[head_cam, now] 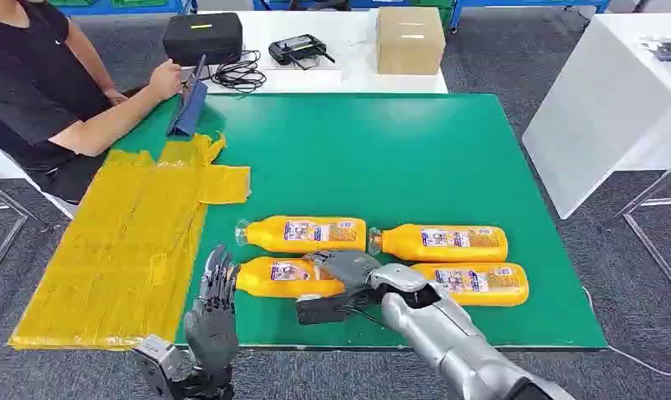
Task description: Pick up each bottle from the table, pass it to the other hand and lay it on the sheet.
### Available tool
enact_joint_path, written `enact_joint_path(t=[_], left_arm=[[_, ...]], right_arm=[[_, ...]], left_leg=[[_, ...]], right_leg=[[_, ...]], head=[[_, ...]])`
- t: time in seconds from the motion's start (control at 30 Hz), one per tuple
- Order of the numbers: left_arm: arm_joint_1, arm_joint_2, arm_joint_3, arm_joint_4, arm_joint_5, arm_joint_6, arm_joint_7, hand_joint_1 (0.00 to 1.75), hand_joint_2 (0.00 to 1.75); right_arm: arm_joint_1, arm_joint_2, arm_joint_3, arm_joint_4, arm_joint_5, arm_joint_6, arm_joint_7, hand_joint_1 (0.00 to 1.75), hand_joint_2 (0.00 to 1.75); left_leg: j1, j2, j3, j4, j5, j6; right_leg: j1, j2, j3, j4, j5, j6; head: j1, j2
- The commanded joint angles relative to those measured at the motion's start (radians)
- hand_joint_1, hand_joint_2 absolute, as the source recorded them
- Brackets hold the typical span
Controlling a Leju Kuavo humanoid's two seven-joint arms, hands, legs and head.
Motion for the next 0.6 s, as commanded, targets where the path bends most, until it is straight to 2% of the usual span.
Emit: enact_joint_path(t=[0.03,0.13,0.17,0.2,0.33,0.37,0.4,0.47,0.57,0.6], left_arm=[[0.003,-0.022,0.085,-0.055,0.289,0.362,0.003,0.0,0.0],[0.02,-0.022,0.133,-0.079,0.396,0.462,0.003,0.0,0.0],[0.022,-0.022,0.136,-0.085,0.414,0.477,0.003,0.0,1.75],[0.024,-0.022,0.135,-0.089,0.442,0.501,0.003,0.0,1.75],[0.027,-0.022,0.128,-0.085,0.461,0.537,0.003,0.0,1.75],[0.024,-0.022,0.126,-0.077,0.456,0.536,0.003,0.0,1.75],[0.026,-0.022,0.131,-0.062,0.455,0.517,0.003,0.0,1.75],[0.027,-0.022,0.143,-0.054,0.459,0.491,0.003,0.0,1.75],[0.027,-0.022,0.134,-0.012,0.461,0.372,0.003,0.0,1.75],[0.026,-0.022,0.131,0.018,0.461,0.278,0.003,0.0,1.75]], right_arm=[[0.142,-0.065,0.045,0.086,-0.166,-0.091,0.102,1.75,1.75],[0.243,-0.025,-0.079,0.02,-0.316,-0.272,0.055,1.75,1.75],[0.274,-0.01,-0.125,-0.03,-0.363,-0.329,0.012,1.75,1.75],[0.321,0.007,-0.178,-0.123,-0.418,-0.385,-0.05,1.75,1.75],[0.45,0.035,-0.239,-0.441,-0.489,-0.424,-0.117,1.75,1.75],[0.461,0.039,-0.24,-0.466,-0.492,-0.424,-0.117,1.75,1.75],[0.53,0.073,-0.247,-0.522,-0.488,-0.443,-0.126,1.75,1.75],[0.567,0.086,-0.238,-0.562,-0.481,-0.464,-0.143,1.75,1.75],[0.575,0.082,-0.248,-0.59,-0.48,-0.46,-0.155,1.75,1.75],[0.571,0.082,-0.253,-0.59,-0.479,-0.444,-0.167,1.75,1.75]], left_leg=[[0.001,-0.005,0.003,-0.004,0.002,0.001],[0.001,-0.007,0.004,-0.005,0.002,0.001],[0.001,-0.005,0.005,-0.004,0.001,0.001],[0.001,-0.004,0.005,-0.004,0.0,0.001],[0.001,-0.002,0.001,-0.002,0.0,0.001],[0.001,0.0,0.0,-0.001,-0.001,0.0],[0.001,0.0,0.0,-0.001,-0.001,0.0],[0.001,-0.001,-0.002,-0.002,-0.001,0.0],[0.001,-0.004,-0.006,-0.002,0.0,0.001],[0.001,-0.003,-0.007,-0.002,0.0,0.001]], right_leg=[[0.001,-0.006,0.005,-0.005,0.001,0.001],[0.001,-0.007,0.007,-0.006,0.0,0.0],[0.001,-0.006,0.007,-0.005,0.0,0.0],[0.002,-0.005,0.007,-0.004,0.0,0.0],[0.002,-0.003,0.004,-0.003,0.0,0.0],[0.002,0.0,0.002,-0.001,0.0,0.0],[0.001,-0.001,0.001,0.0,-0.001,0.0],[0.001,-0.002,-0.001,-0.001,-0.001,-0.001],[0.001,-0.004,-0.004,-0.001,-0.001,0.0],[0.001,-0.003,-0.006,-0.001,-0.001,0.0]], head=[[0.0,0.0],[0.0,0.0],[0.0,0.0],[0.0,0.0],[0.0,0.0],[0.001,0.0],[0.0,0.0],[0.0,0.0],[0.0,0.0],[0.0,0.0]])
